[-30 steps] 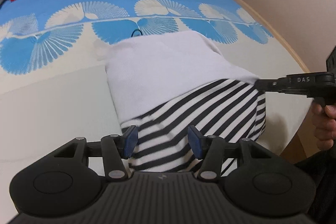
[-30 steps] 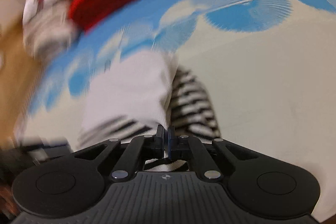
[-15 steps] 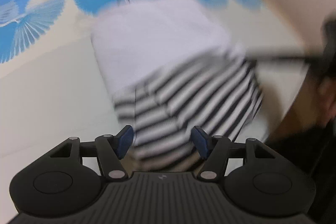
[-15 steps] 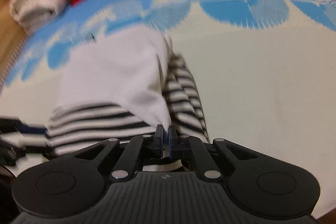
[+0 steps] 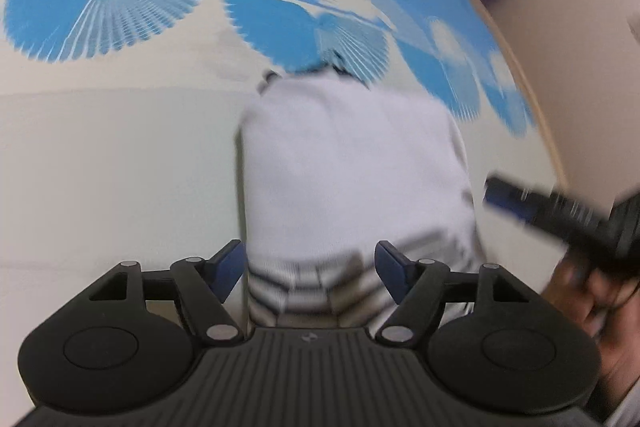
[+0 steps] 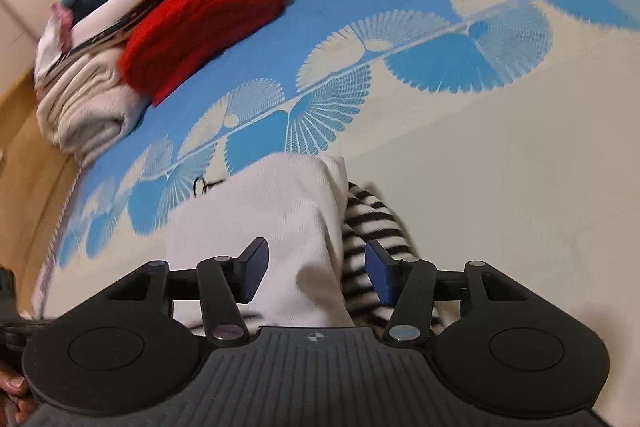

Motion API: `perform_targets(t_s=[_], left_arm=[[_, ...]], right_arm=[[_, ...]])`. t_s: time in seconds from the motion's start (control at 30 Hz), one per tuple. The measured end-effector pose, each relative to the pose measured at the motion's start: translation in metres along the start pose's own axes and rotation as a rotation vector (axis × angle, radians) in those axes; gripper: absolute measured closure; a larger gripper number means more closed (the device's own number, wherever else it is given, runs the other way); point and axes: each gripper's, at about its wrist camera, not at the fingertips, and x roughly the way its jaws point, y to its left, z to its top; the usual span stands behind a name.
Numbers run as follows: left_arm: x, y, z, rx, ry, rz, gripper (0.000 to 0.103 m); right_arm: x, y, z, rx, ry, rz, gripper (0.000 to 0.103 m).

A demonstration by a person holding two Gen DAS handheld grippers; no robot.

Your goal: Fold small clothes

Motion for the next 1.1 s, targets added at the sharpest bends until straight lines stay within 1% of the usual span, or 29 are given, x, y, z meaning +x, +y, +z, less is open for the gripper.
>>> perform_targets(t_s=[0.13,0.2,0.23,0.27,0.3,0.33,0.37,0.43,0.47,0.5,0.57,0.6,0.63,0.67,0.73,0.77,0.83,0.87,0.93,0.97,1.0,1.07,1.1], left_arm=[[0.019,0.016,0.029,-0.121,-0.015,-0.038,0.026],[0.031,0.031,0.033,-0.191,-0.025,-0.075,0.025],[0.037,0.035,0.033,-0.217,-0.016,-0.088,0.024],[0.042,0.039,0.039,-0.23,-0.006,-0.085,0.022],[0.045,0.039,0.039,-0.227,-0.007,-0.084,0.019],[0.046,0.038,0.041,-0.215,-0.012,-0.086,0.019],[0.047,0.036,0.043,-0.202,-0.021,-0.093,0.019],[0.049,0.037,0.045,-0.209,-0.03,-0.112,0.019],[0.051,0.037,0.046,-0.221,-0.025,-0.123,0.019],[0.053,0.037,0.044,-0.224,-0.017,-0.131,0.018],[0.057,0.034,0.043,-0.212,0.001,-0.122,0.017],[0.059,0.035,0.043,-0.206,0.007,-0.108,0.016],[0.06,0.036,0.042,-0.208,0.012,-0.101,0.016],[0.061,0.039,0.041,-0.222,0.018,-0.109,0.016],[0.062,0.043,0.041,-0.244,0.028,-0.13,0.016],[0.062,0.044,0.04,-0.243,0.028,-0.133,0.016],[0.065,0.045,0.038,-0.24,0.03,-0.149,0.016],[0.069,0.045,0.038,-0.245,0.037,-0.161,0.016],[0.077,0.045,0.036,-0.269,0.048,-0.179,0.016],[0.08,0.044,0.036,-0.276,0.048,-0.183,0.016],[0.083,0.043,0.035,-0.281,0.047,-0.184,0.016],[0.087,0.042,0.035,-0.288,0.044,-0.187,0.016],[0.087,0.04,0.036,-0.285,0.037,-0.188,0.019]], right_arm=[[0.033,-0.006,0.014,0.102,-0.005,-0.037,0.047],[0.047,-0.009,0.018,0.142,-0.01,-0.051,0.047],[0.052,-0.012,0.02,0.163,-0.013,-0.049,0.049],[0.057,-0.013,0.023,0.188,-0.016,-0.036,0.051],[0.06,-0.015,0.025,0.216,-0.018,-0.009,0.066],[0.063,-0.016,0.027,0.236,-0.023,0.025,0.099],[0.064,-0.015,0.03,0.246,-0.039,0.057,0.1],[0.056,-0.014,0.035,0.239,-0.115,0.073,0.101],[0.053,-0.016,0.037,0.235,-0.152,0.052,0.101],[0.053,-0.018,0.038,0.23,-0.159,0.007,0.101],[0.062,-0.018,0.037,0.182,-0.114,-0.113,0.101],[0.067,-0.017,0.036,0.155,-0.082,-0.13,0.1],[0.07,-0.015,0.036,0.138,-0.059,-0.127,0.097],[0.071,-0.014,0.035,0.121,-0.043,-0.133,0.093],[0.064,-0.012,0.034,0.101,-0.059,-0.18,0.058],[0.057,-0.012,0.034,0.104,-0.084,-0.189,0.052],[0.043,-0.013,0.032,0.118,-0.111,-0.14,0.045],[0.039,-0.014,0.03,0.125,-0.097,-0.099,0.043],[0.04,-0.016,0.023,0.128,-0.016,-0.034,0.032],[0.044,-0.017,0.019,0.123,0.038,-0.023,0.03],[0.049,-0.017,0.015,0.109,0.084,-0.036,0.029],[0.061,-0.018,0.006,0.065,0.148,-0.116,0.029],[0.065,-0.02,0.003,0.06,0.167,-0.139,0.029]])
